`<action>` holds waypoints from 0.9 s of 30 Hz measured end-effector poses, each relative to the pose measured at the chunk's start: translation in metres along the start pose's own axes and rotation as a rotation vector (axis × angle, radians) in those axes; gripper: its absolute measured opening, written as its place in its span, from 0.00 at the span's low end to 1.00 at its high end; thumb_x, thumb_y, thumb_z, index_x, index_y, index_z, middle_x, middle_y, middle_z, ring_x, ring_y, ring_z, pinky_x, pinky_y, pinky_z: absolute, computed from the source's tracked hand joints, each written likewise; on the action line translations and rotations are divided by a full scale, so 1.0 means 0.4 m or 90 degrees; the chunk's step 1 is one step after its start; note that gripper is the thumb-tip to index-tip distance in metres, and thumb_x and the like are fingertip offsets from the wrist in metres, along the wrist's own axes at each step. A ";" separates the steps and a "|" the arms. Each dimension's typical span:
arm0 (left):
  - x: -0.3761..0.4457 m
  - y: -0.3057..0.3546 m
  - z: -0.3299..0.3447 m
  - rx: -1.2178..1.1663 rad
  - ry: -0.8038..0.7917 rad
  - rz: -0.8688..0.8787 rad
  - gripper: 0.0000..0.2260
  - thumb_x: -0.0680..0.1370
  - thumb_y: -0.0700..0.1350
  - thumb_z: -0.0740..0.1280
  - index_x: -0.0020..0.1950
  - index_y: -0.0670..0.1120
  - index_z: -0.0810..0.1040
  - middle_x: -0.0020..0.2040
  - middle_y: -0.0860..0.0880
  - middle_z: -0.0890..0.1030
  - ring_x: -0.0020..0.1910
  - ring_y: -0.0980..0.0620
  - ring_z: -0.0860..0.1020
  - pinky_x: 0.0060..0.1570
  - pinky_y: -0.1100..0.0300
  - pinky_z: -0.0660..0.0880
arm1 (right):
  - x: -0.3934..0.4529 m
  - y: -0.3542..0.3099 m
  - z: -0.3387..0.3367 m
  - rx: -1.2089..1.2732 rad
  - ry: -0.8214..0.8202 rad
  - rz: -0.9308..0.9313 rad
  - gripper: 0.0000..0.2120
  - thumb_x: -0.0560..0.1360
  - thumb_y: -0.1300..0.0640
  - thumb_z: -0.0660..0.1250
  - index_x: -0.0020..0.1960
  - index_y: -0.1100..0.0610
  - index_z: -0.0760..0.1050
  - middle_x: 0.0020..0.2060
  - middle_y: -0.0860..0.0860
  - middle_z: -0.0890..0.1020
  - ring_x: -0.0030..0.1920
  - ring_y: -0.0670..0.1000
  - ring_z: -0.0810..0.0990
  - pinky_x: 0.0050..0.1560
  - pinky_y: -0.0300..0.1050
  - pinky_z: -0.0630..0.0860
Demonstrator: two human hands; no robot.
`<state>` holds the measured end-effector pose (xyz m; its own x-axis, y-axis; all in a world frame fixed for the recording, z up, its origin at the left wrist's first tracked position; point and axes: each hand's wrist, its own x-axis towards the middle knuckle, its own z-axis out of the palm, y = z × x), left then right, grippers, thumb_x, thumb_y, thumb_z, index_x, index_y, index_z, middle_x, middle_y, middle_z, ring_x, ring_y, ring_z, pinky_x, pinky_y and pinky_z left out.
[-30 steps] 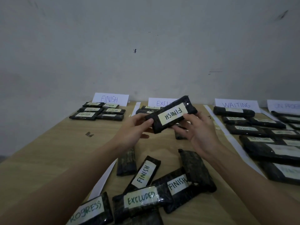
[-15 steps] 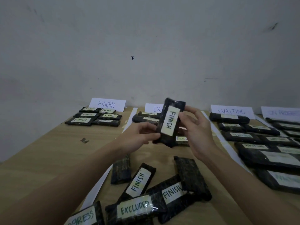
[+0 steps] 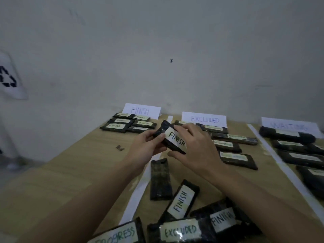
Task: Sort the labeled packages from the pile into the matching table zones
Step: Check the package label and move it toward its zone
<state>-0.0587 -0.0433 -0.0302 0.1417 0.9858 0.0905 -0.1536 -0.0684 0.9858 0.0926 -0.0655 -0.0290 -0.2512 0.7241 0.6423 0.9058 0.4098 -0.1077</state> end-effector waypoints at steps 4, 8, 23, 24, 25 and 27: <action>0.004 -0.021 -0.105 0.077 0.063 0.022 0.12 0.78 0.44 0.62 0.59 0.40 0.74 0.51 0.44 0.81 0.46 0.52 0.81 0.48 0.61 0.79 | 0.051 -0.056 0.067 0.037 -0.048 -0.057 0.28 0.70 0.50 0.71 0.67 0.58 0.68 0.58 0.55 0.74 0.57 0.56 0.73 0.54 0.50 0.73; -0.004 -0.057 -0.262 0.460 0.108 0.107 0.14 0.80 0.51 0.58 0.60 0.46 0.75 0.55 0.50 0.79 0.55 0.53 0.76 0.55 0.60 0.70 | 0.133 -0.111 0.154 0.076 -0.104 -0.089 0.26 0.74 0.49 0.67 0.68 0.56 0.66 0.63 0.53 0.73 0.63 0.54 0.70 0.61 0.47 0.67; -0.025 -0.122 -0.470 0.852 -0.039 0.193 0.29 0.73 0.61 0.47 0.68 0.50 0.70 0.68 0.54 0.71 0.66 0.57 0.68 0.65 0.67 0.59 | 0.379 -0.289 0.490 0.166 -0.337 -0.096 0.20 0.77 0.51 0.62 0.66 0.58 0.68 0.60 0.56 0.70 0.60 0.55 0.69 0.60 0.50 0.68; -0.025 -0.122 -0.469 0.845 -0.037 0.191 0.27 0.74 0.60 0.48 0.68 0.50 0.69 0.68 0.54 0.70 0.66 0.57 0.68 0.67 0.65 0.60 | 0.388 -0.290 0.503 0.157 -0.338 -0.094 0.20 0.77 0.51 0.62 0.65 0.58 0.68 0.60 0.56 0.70 0.61 0.55 0.69 0.60 0.50 0.69; -0.025 -0.121 -0.468 0.840 -0.037 0.189 0.26 0.75 0.58 0.50 0.69 0.50 0.69 0.68 0.55 0.70 0.67 0.57 0.67 0.68 0.64 0.61 | 0.395 -0.289 0.514 0.147 -0.339 -0.088 0.19 0.77 0.50 0.62 0.65 0.58 0.69 0.61 0.56 0.70 0.61 0.56 0.69 0.60 0.51 0.69; -0.024 -0.118 -0.467 0.837 -0.035 0.189 0.25 0.75 0.57 0.51 0.69 0.51 0.69 0.68 0.56 0.70 0.66 0.58 0.67 0.68 0.63 0.61 | 0.401 -0.285 0.530 0.119 -0.350 -0.079 0.20 0.77 0.49 0.61 0.65 0.58 0.69 0.61 0.55 0.70 0.63 0.56 0.68 0.61 0.53 0.69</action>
<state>-0.2353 -0.0207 -0.1042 0.3107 0.9028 0.2973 0.8539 -0.4025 0.3299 -0.1231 0.1215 -0.0744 -0.5361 0.8254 0.1768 0.7956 0.5640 -0.2210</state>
